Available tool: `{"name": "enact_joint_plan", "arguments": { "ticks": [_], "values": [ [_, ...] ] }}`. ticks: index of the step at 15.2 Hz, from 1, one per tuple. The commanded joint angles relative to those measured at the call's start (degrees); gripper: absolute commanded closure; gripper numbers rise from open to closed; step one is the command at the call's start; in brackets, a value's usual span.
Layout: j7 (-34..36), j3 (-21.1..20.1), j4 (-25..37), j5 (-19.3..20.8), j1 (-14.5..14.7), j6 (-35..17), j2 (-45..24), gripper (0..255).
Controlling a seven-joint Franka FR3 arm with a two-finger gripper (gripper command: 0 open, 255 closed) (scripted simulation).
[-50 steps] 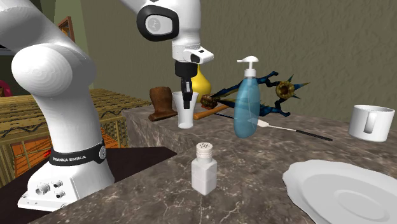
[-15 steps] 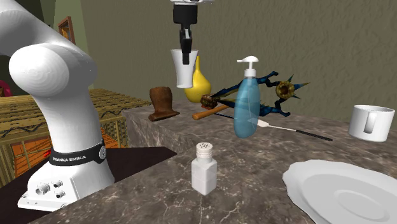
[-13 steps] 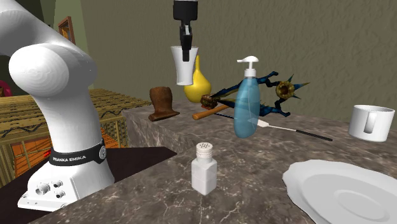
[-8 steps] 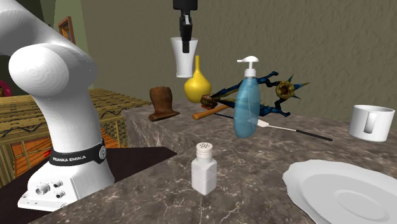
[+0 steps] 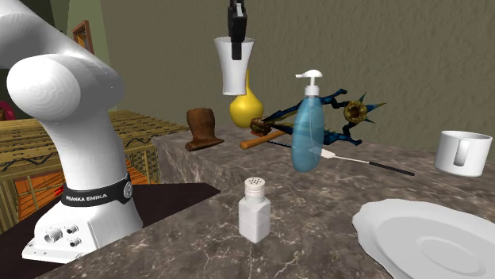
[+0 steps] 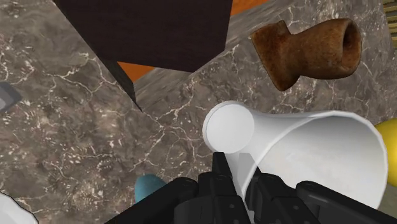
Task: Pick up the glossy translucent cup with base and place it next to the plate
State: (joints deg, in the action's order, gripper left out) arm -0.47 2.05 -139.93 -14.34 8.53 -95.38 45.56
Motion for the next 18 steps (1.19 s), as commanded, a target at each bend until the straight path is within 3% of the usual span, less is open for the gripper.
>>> {"name": "enact_joint_plan", "arguments": {
  "ticks": [1,10,18],
  "values": [
    [-2.56,2.48,0.44,1.77,-1.01,0.9,-0.2,255],
    [-14.86,14.22,5.83,9.33,-4.9,3.58,-5.35,255],
    [-26.25,24.65,14.81,13.39,-6.31,5.13,-14.25,255]
  ]
}}
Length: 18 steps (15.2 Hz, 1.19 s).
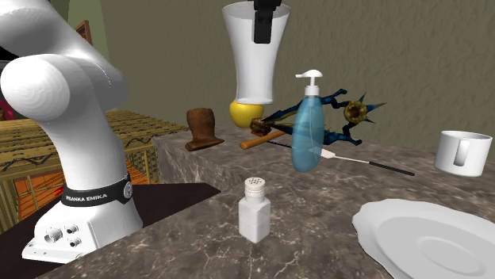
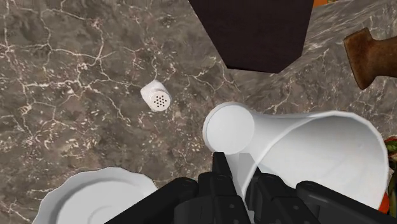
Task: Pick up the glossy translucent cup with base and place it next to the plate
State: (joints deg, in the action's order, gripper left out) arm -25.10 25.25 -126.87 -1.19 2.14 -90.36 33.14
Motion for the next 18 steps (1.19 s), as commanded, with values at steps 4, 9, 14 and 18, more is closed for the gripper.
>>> {"name": "enact_joint_plan", "arguments": {
  "ticks": [4,9,14,18],
  "values": [
    [-7.77,6.93,7.69,0.69,0.1,0.94,-7.78,255],
    [-16.43,14.31,16.63,-1.03,0.39,2.44,-17.1,255],
    [-22.65,18.89,21.26,-3.75,-0.04,2.35,-24.04,255],
    [-23.05,18.95,18.1,-3.63,-0.15,-0.69,-23.92,255]
  ]
}}
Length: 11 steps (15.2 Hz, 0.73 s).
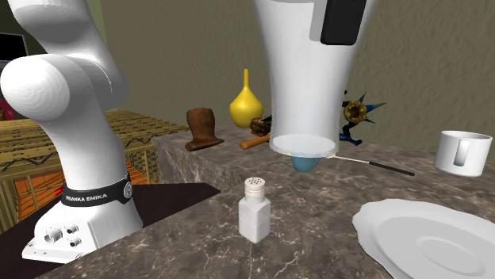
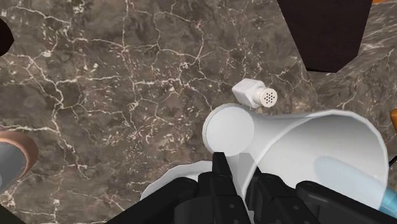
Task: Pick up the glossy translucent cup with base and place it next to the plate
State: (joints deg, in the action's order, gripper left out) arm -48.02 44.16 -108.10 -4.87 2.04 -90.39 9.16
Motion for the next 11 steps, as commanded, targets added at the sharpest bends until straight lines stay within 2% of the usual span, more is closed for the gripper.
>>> {"name": "enact_joint_plan", "arguments": {
  "ticks": [1,11],
  "values": [
    [-0.25,0.07,-1.43,0.06,-0.07,-1.41,0.05,255],
    [-1.93,0.68,-8.24,-0.52,-0.23,-8.86,-1.02,255]
  ]
}}
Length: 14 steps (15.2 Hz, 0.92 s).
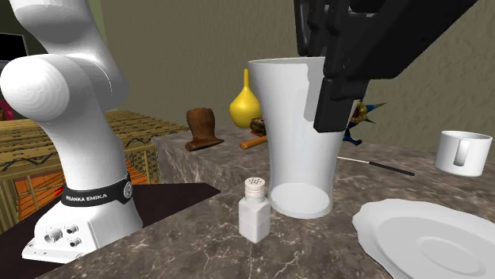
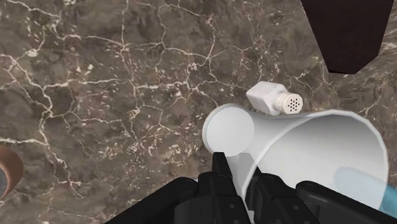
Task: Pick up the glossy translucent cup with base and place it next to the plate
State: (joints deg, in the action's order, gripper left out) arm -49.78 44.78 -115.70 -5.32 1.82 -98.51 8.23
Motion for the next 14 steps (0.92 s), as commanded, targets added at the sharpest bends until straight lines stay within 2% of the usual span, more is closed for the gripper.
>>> {"name": "enact_joint_plan", "arguments": {
  "ticks": [1,14],
  "values": [
    [-0.4,0.14,-1.26,-0.19,-0.03,-1.48,-0.3,255],
    [-4.23,1.32,-8.04,-3.19,-0.02,-10.84,-4.54,255]
  ]
}}
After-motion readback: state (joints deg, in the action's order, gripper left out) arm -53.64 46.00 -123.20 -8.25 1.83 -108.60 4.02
